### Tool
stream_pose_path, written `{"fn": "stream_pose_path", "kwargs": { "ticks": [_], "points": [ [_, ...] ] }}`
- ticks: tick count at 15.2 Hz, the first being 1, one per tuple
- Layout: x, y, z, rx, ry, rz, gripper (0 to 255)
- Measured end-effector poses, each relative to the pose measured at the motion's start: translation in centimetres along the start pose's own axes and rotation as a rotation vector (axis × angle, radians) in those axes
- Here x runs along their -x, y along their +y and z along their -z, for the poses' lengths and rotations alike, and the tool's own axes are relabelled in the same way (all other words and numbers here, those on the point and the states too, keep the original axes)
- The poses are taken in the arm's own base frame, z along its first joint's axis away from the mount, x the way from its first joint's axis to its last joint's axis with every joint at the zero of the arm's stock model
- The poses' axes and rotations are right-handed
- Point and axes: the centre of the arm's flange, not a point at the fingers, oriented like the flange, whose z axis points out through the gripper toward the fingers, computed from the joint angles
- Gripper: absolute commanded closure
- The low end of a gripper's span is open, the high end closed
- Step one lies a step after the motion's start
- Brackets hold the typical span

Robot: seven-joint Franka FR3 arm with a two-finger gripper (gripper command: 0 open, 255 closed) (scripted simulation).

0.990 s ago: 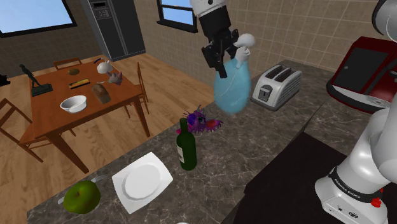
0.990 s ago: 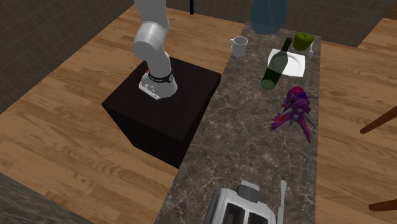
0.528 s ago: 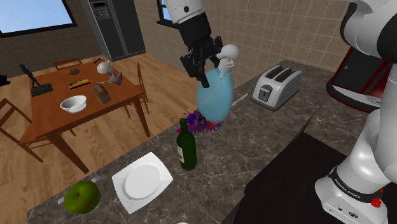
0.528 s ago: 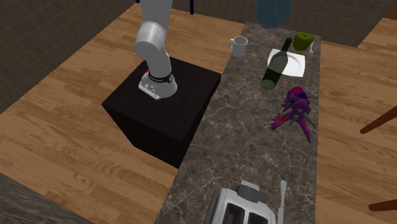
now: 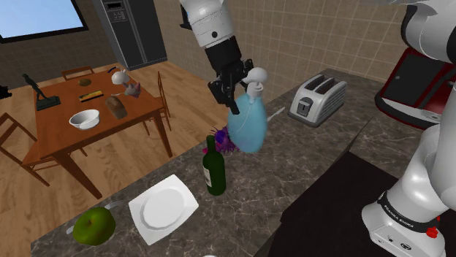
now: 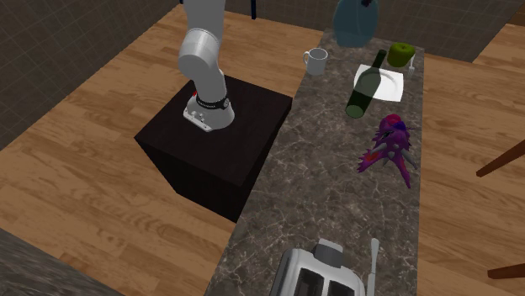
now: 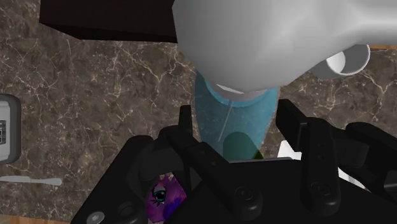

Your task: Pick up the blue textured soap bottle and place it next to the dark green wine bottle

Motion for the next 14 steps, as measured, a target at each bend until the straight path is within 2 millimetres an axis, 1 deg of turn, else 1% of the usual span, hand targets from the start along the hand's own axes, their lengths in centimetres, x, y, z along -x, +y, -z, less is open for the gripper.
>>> {"fn": "stream_pose_path", "kwargs": {
  "ticks": [14],
  "points": [
    [-2.8,-0.7,-6.9,0.000,0.000,0.000,255]
  ]
}}
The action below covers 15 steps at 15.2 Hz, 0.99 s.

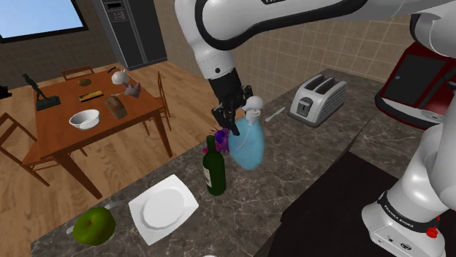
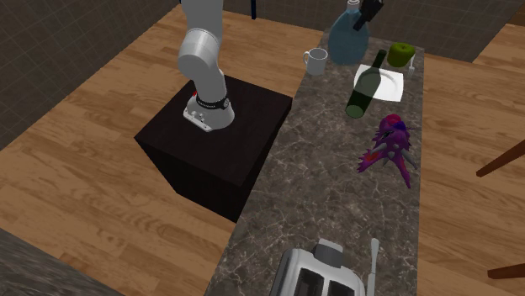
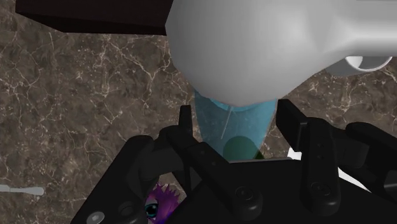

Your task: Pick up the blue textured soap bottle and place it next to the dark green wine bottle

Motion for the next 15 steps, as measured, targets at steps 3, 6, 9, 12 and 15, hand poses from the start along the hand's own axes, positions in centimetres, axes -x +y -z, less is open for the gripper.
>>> {"fn": "stream_pose_path", "kwargs": {
  "ticks": [3,6,9,12,15],
  "points": [
    [-0.6,-0.3,-1.4,0.000,0.000,0.000,255],
    [-1.2,-0.4,-2.9,0.000,0.000,0.000,255],
    [-1.9,-0.6,-4.3,0.000,0.000,0.000,255],
    [-2.5,-0.8,-5.8,0.000,0.000,0.000,255],
    [-3.0,-1.0,-7.3,0.000,0.000,0.000,255]
  ]
}}
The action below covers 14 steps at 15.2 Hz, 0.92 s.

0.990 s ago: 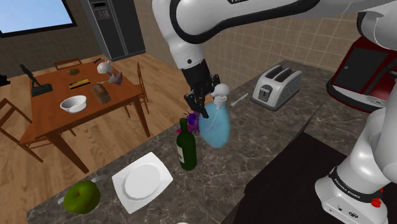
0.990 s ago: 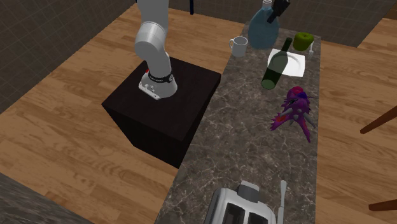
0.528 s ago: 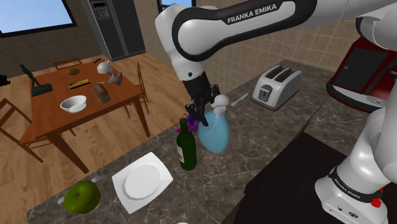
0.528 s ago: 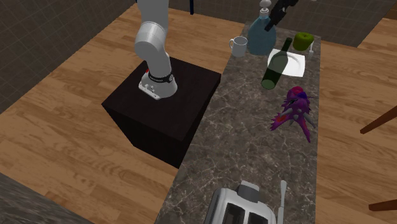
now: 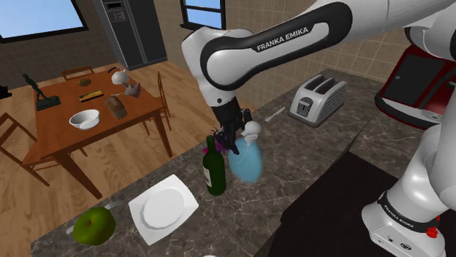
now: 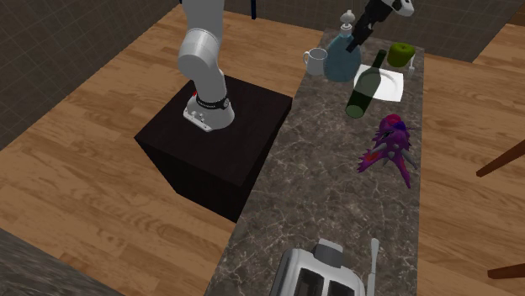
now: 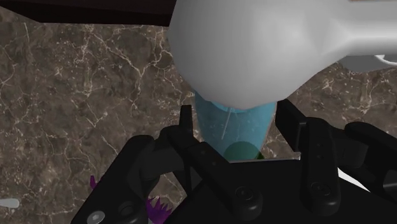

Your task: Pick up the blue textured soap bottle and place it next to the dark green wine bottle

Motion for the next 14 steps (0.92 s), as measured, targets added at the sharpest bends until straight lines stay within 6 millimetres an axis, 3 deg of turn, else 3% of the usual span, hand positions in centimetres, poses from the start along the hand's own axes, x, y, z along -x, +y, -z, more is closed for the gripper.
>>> {"fn": "stream_pose_path", "kwargs": {
  "ticks": [14],
  "points": [
    [-2.7,-0.8,-6.8,0.000,0.000,0.000,255]
  ]
}}
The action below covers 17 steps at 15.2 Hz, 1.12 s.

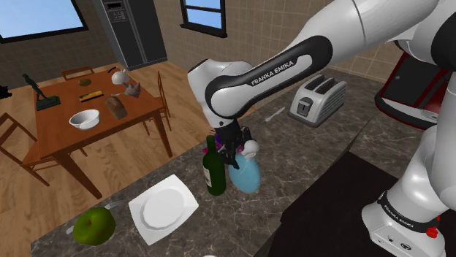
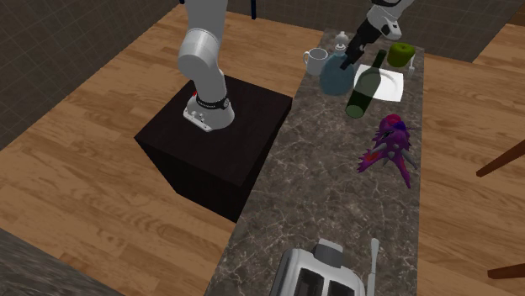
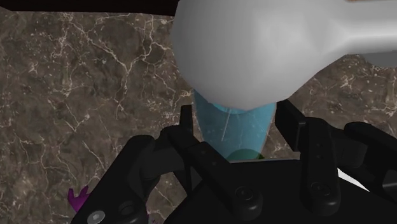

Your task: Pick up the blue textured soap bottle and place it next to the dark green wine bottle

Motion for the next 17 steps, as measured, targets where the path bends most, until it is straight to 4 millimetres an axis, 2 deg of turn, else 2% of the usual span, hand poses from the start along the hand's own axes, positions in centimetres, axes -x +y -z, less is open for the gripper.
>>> {"fn": "stream_pose_path", "kwargs": {
  "ticks": [17],
  "points": [
    [-3.4,-1.0,-8.3,0.000,0.000,0.000,255]
  ]
}}
